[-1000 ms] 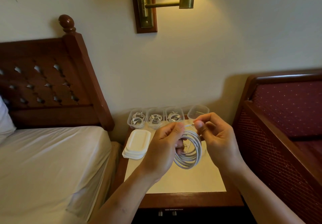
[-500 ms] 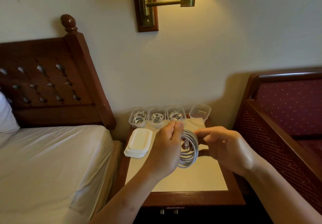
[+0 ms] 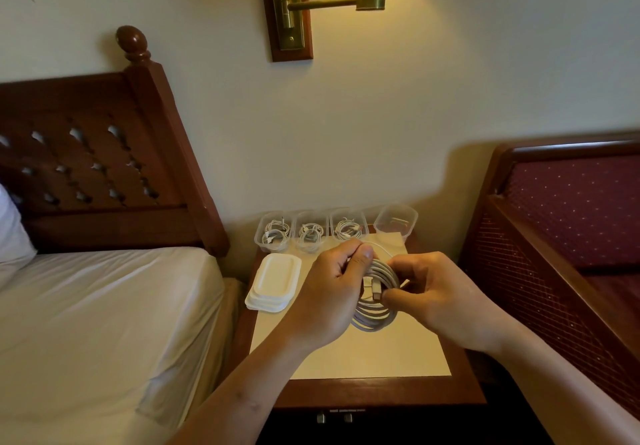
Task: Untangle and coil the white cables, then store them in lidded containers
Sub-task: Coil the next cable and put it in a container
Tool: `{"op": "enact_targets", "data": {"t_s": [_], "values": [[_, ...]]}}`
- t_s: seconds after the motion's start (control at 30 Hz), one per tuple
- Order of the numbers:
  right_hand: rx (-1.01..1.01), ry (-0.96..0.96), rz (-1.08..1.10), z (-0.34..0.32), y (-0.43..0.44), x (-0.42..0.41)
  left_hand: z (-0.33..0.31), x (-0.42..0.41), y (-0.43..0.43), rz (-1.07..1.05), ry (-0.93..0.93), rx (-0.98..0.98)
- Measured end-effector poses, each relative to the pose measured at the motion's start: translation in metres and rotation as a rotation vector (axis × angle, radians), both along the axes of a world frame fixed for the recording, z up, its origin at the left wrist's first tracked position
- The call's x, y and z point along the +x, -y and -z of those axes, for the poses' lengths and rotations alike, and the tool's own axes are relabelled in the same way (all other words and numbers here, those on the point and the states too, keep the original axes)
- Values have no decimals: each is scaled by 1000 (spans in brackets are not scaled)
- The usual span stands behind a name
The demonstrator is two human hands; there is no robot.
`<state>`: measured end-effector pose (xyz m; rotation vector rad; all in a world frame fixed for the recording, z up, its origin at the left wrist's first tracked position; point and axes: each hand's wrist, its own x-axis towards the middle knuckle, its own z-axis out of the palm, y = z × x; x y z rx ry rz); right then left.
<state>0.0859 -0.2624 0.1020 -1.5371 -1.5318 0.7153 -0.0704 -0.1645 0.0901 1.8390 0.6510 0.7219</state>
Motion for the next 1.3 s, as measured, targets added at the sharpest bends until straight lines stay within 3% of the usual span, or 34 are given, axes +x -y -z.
{"op": "enact_targets", "data": {"t_s": [0.13, 0.27, 0.4, 0.53, 0.83, 0.97, 1.17, 1.3], "values": [[110, 41, 62, -1, 4, -1, -7, -2, -2, 27, -43, -118], [295, 90, 231, 12, -1, 3, -13, -4, -6, 46, -91, -399], [606, 466, 267, 30, -8, -3, -18, -3, -1, 64, -15, -707], [696, 695, 131, 42, -6, 2, -13, -2, 4, 44, 14, -773], [798, 562, 262, 47, -12, -8, -13, -2, 6, 56, 101, -809], [845, 426, 345, 46, -12, -18, -15, 1, 11, 39, 144, -723], [431, -250, 450, 30, -9, -45, -11, 4, 10, 26, 106, -399], [482, -78, 403, 29, -12, -46, -14, 0, 11, 82, 57, -330]]}}
